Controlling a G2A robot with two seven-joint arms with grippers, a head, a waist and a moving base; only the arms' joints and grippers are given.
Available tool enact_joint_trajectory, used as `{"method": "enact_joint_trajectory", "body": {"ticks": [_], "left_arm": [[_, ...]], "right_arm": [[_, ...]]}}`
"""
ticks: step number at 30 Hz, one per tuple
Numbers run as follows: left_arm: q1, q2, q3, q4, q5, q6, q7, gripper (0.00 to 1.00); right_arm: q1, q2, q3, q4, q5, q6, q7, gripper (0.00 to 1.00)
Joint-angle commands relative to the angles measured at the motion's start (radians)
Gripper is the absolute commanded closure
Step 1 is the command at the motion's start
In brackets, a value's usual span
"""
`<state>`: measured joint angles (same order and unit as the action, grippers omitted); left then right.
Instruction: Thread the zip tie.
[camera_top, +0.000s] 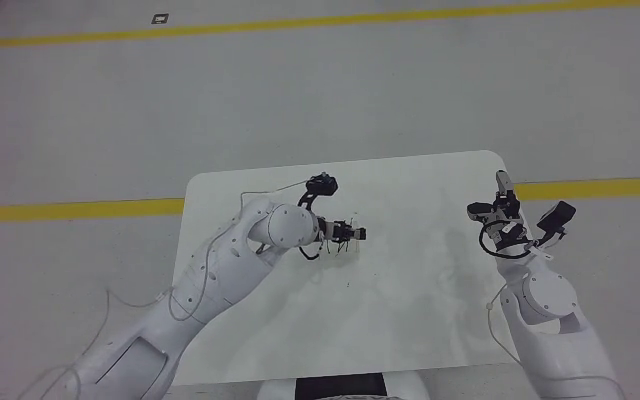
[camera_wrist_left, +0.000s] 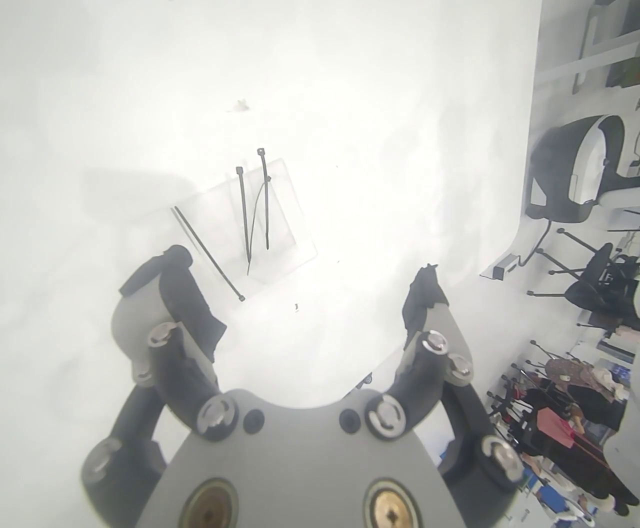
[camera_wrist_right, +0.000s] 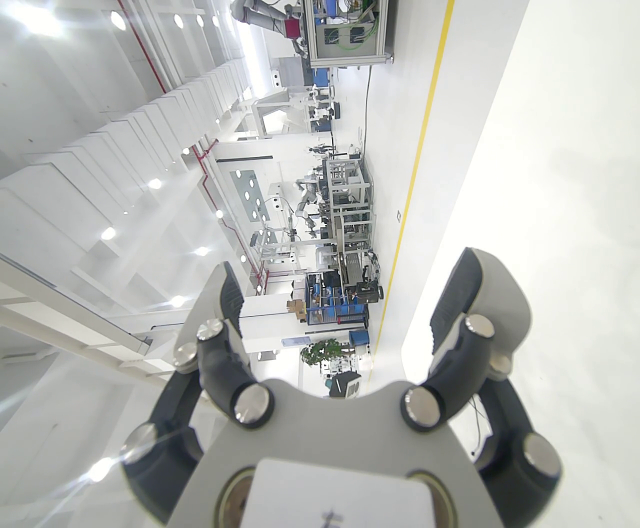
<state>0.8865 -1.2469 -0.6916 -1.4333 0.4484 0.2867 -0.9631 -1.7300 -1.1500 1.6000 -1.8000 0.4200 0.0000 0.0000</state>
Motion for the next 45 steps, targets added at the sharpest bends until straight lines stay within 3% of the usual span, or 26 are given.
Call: {"method": "enact_joint_trajectory", "body": {"ticks": [1, 5, 14, 17, 18, 20, 22, 26, 33, 45], "left_arm": [[-0.014, -0.008, 0.017, 0.027, -0.011, 0.008, -0.003, 0.00], [-0.044, -0.022, 0.047, 0.060, -0.001, 0.014, 0.005, 0.00], [-0.036, -0.022, 0.049, 0.061, -0.004, 0.001, 0.026, 0.00], [-0.043, -0.025, 0.059, 0.052, 0.015, 0.020, 0.029, 0.00], [-0.043, -0.026, 0.062, 0.049, 0.020, 0.029, 0.031, 0.05], [-0.046, -0.028, 0.070, 0.042, 0.040, 0.053, 0.035, 0.45], [-0.048, -0.030, 0.073, 0.047, 0.054, 0.053, 0.034, 0.55], [-0.053, -0.039, 0.077, 0.054, 0.090, 0.053, 0.021, 0.56], [-0.057, -0.074, 0.072, 0.090, 0.157, 0.053, -0.021, 0.62], [-0.045, -0.163, 0.039, 0.176, 0.290, 0.053, -0.084, 0.69]], "right_arm": [[0.000, 0.000, 0.000, 0.000, 0.000, 0.000, 0.000, 0.00], [0.000, 0.000, 0.000, 0.000, 0.000, 0.000, 0.000, 0.00], [0.000, 0.000, 0.000, 0.000, 0.000, 0.000, 0.000, 0.00], [0.000, 0.000, 0.000, 0.000, 0.000, 0.000, 0.000, 0.00], [0.000, 0.000, 0.000, 0.000, 0.000, 0.000, 0.000, 0.00], [0.000, 0.000, 0.000, 0.000, 0.000, 0.000, 0.000, 0.00], [0.000, 0.000, 0.000, 0.000, 0.000, 0.000, 0.000, 0.00], [0.000, 0.000, 0.000, 0.000, 0.000, 0.000, 0.000, 0.00], [0.000, 0.000, 0.000, 0.000, 0.000, 0.000, 0.000, 0.00], [0.000, 0.000, 0.000, 0.000, 0.000, 0.000, 0.000, 0.00]]}}
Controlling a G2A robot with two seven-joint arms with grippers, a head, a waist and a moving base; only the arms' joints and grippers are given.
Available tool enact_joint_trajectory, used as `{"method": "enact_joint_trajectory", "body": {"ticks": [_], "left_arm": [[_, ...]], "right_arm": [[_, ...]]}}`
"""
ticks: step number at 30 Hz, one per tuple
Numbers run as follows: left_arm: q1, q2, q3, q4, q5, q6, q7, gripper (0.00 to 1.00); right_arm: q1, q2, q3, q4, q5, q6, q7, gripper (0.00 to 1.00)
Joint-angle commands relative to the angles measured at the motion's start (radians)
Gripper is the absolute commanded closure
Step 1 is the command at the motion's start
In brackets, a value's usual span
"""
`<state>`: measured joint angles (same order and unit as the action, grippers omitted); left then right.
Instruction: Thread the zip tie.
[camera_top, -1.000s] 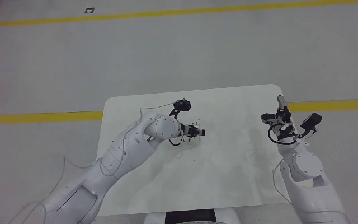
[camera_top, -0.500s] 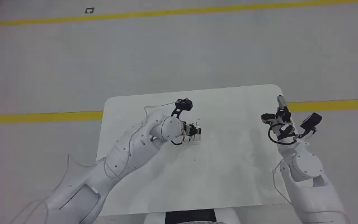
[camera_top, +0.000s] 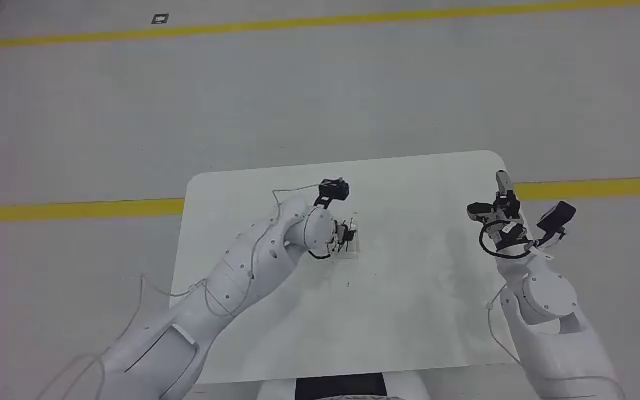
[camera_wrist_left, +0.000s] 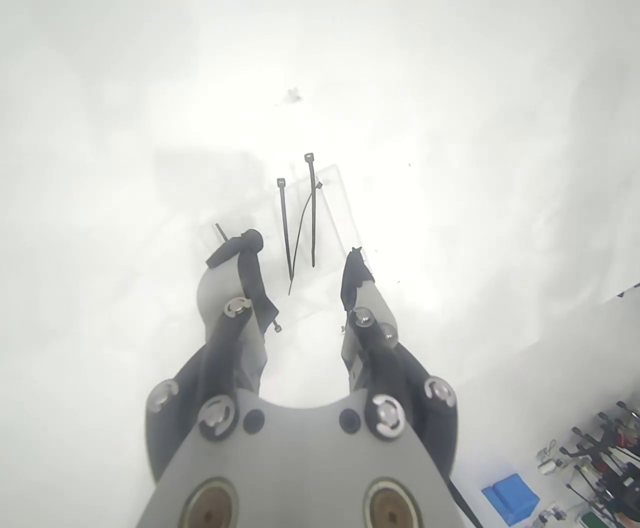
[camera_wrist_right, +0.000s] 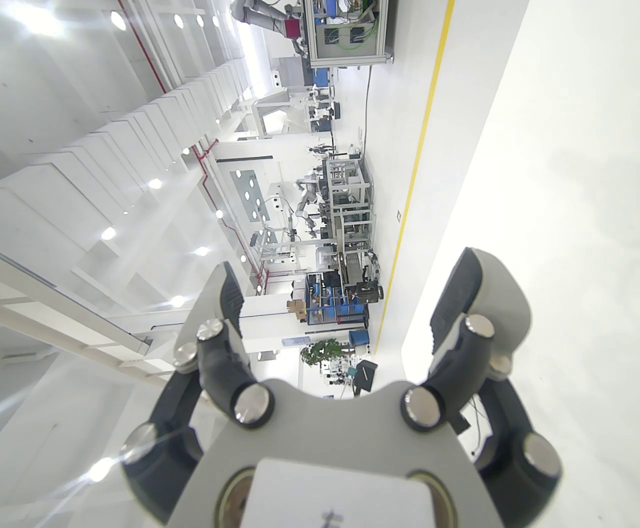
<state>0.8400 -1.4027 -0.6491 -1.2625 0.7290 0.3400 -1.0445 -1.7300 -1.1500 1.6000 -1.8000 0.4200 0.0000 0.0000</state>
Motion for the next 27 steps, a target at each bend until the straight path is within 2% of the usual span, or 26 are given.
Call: {"method": "enact_joint_trajectory", "body": {"ticks": [1, 5, 10, 17, 21, 27], "left_arm": [[0.003, -0.014, -0.007, 0.010, 0.019, 0.000, -0.005, 0.71], [0.011, -0.039, -0.028, 0.030, 0.068, 0.000, -0.016, 0.78], [0.027, -0.067, -0.062, 0.043, 0.127, 0.000, -0.036, 0.82], [0.051, -0.097, -0.106, 0.053, 0.195, 0.000, -0.064, 0.80], [0.058, -0.113, -0.120, 0.060, 0.231, 0.000, -0.080, 0.87], [0.066, -0.137, -0.140, 0.076, 0.274, 0.000, -0.092, 0.89]], "right_arm": [[0.000, 0.000, 0.000, 0.000, 0.000, 0.000, 0.000, 0.00], [0.000, 0.000, 0.000, 0.000, 0.000, 0.000, 0.000, 0.00], [0.000, 0.000, 0.000, 0.000, 0.000, 0.000, 0.000, 0.00], [0.000, 0.000, 0.000, 0.000, 0.000, 0.000, 0.000, 0.00], [0.000, 0.000, 0.000, 0.000, 0.000, 0.000, 0.000, 0.00], [0.000, 0.000, 0.000, 0.000, 0.000, 0.000, 0.000, 0.00]]}}
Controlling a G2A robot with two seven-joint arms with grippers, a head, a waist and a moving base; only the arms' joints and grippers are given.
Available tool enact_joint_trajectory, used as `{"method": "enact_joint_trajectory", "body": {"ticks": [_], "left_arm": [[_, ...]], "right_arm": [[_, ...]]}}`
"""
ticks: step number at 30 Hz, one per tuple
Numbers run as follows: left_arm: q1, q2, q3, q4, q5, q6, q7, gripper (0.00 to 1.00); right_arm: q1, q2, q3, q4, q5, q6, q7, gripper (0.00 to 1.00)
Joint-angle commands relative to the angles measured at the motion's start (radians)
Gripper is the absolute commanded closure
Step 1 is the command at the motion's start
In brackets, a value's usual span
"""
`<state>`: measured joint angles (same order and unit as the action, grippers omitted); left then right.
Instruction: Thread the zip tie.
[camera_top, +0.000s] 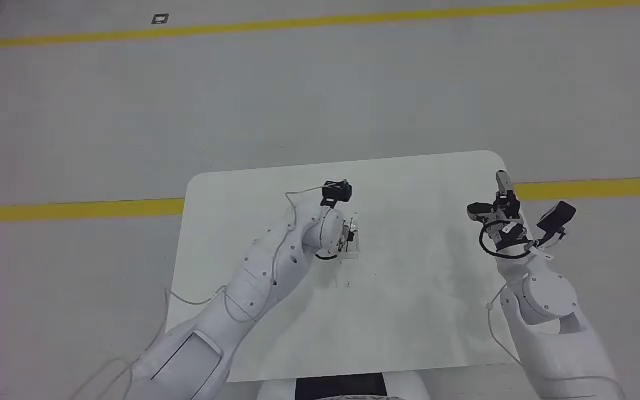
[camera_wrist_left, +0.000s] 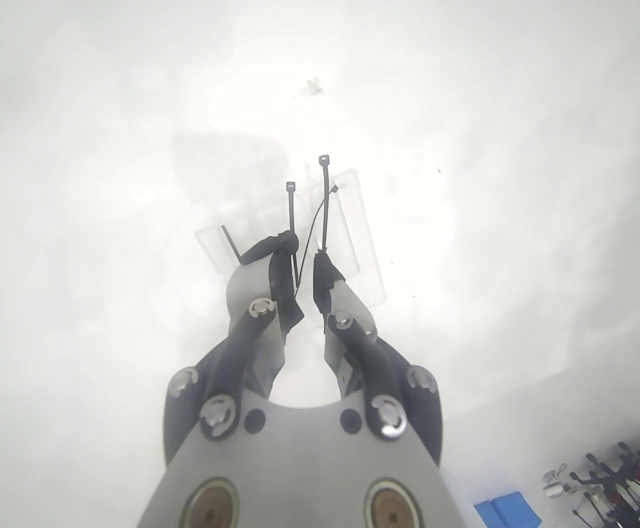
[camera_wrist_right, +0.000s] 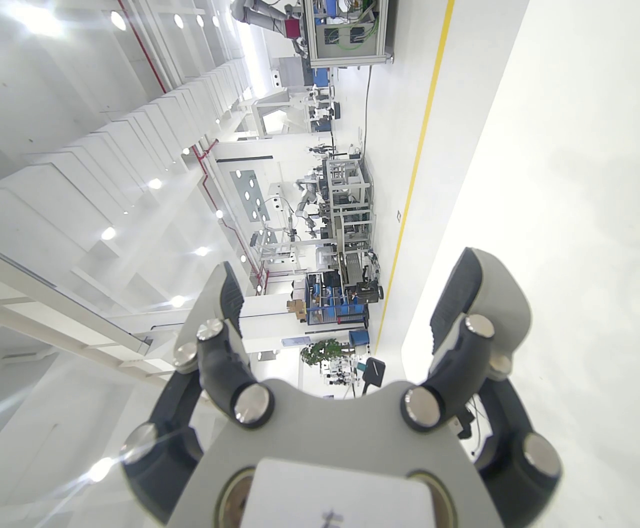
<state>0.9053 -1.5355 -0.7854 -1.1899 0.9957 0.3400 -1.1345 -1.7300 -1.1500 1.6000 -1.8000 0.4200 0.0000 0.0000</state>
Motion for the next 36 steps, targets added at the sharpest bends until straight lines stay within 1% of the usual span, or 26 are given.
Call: {"method": "enact_joint_trajectory", "body": {"ticks": [1, 7, 12, 13, 18, 21, 23, 36], "left_arm": [[0.002, -0.007, -0.006, 0.006, 0.013, 0.000, -0.003, 0.89], [0.006, -0.027, -0.027, 0.023, 0.045, 0.000, -0.011, 0.88], [0.008, -0.040, -0.041, 0.037, 0.065, 0.000, -0.012, 0.95], [0.008, -0.043, -0.044, 0.040, 0.070, 0.000, -0.012, 0.95], [0.009, -0.054, -0.053, 0.054, 0.086, 0.000, -0.011, 0.90], [0.009, -0.060, -0.058, 0.061, 0.095, 0.000, -0.012, 0.83], [0.008, -0.064, -0.061, 0.064, 0.100, 0.000, -0.013, 0.81], [-0.003, -0.082, -0.063, 0.107, 0.106, 0.000, -0.004, 0.81]], "right_arm": [[0.000, 0.000, 0.000, 0.000, 0.000, 0.000, 0.000, 0.00], [0.000, 0.000, 0.000, 0.000, 0.000, 0.000, 0.000, 0.00], [0.000, 0.000, 0.000, 0.000, 0.000, 0.000, 0.000, 0.00], [0.000, 0.000, 0.000, 0.000, 0.000, 0.000, 0.000, 0.00], [0.000, 0.000, 0.000, 0.000, 0.000, 0.000, 0.000, 0.00], [0.000, 0.000, 0.000, 0.000, 0.000, 0.000, 0.000, 0.00], [0.000, 0.000, 0.000, 0.000, 0.000, 0.000, 0.000, 0.00], [0.000, 0.000, 0.000, 0.000, 0.000, 0.000, 0.000, 0.00]]}}
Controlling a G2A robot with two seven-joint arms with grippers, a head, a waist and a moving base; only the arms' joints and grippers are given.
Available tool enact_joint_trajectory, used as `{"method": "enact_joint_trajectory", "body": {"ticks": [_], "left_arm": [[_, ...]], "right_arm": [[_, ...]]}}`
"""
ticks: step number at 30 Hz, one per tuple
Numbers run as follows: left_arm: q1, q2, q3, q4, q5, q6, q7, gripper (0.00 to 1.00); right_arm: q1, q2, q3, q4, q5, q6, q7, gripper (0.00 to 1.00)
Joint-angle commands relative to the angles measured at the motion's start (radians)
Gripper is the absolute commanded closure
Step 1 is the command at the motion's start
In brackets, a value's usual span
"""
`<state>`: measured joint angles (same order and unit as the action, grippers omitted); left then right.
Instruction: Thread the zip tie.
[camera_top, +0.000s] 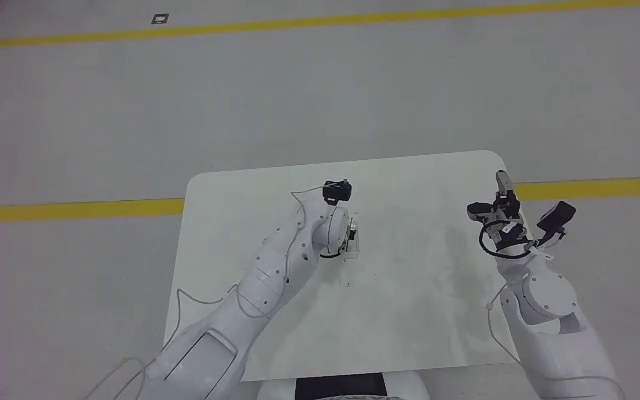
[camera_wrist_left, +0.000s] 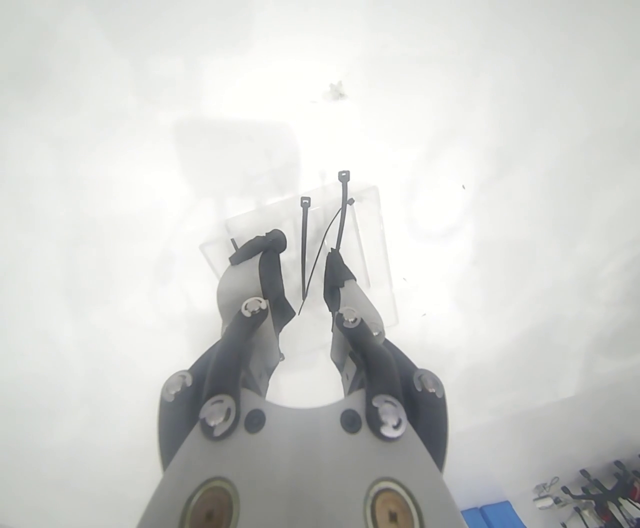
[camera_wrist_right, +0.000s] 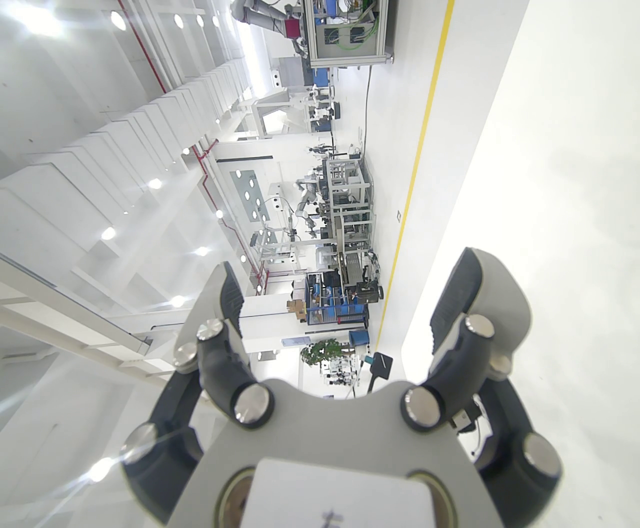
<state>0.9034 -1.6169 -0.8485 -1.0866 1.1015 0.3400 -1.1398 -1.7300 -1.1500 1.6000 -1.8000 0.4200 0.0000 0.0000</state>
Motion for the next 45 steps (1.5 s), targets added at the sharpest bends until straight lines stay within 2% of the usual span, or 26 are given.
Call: {"method": "enact_joint_trajectory", "body": {"ticks": [1, 16, 19, 23, 28, 31, 35, 45], "left_arm": [[-0.003, -0.002, -0.001, 0.009, -0.001, 0.000, 0.004, 0.81], [-0.022, -0.015, 0.004, 0.058, -0.021, 0.000, 0.034, 0.85], [-0.025, -0.016, 0.005, 0.064, -0.024, 0.000, 0.037, 0.88], [-0.028, -0.017, 0.007, 0.070, -0.027, 0.000, 0.040, 1.00], [-0.021, -0.015, 0.007, 0.054, -0.028, 0.000, 0.040, 1.00], [-0.008, -0.010, 0.000, 0.028, -0.013, 0.000, 0.033, 1.00], [0.026, 0.001, -0.015, -0.041, 0.028, 0.000, 0.007, 1.00], [0.159, 0.035, -0.102, -0.286, 0.170, 0.000, -0.093, 1.00]], "right_arm": [[0.000, 0.000, 0.000, 0.000, 0.000, 0.000, 0.000, 0.00], [0.000, 0.000, 0.000, 0.000, 0.000, 0.000, 0.000, 0.00], [0.000, 0.000, 0.000, 0.000, 0.000, 0.000, 0.000, 0.00], [0.000, 0.000, 0.000, 0.000, 0.000, 0.000, 0.000, 0.00], [0.000, 0.000, 0.000, 0.000, 0.000, 0.000, 0.000, 0.00], [0.000, 0.000, 0.000, 0.000, 0.000, 0.000, 0.000, 0.00], [0.000, 0.000, 0.000, 0.000, 0.000, 0.000, 0.000, 0.00], [0.000, 0.000, 0.000, 0.000, 0.000, 0.000, 0.000, 0.00]]}}
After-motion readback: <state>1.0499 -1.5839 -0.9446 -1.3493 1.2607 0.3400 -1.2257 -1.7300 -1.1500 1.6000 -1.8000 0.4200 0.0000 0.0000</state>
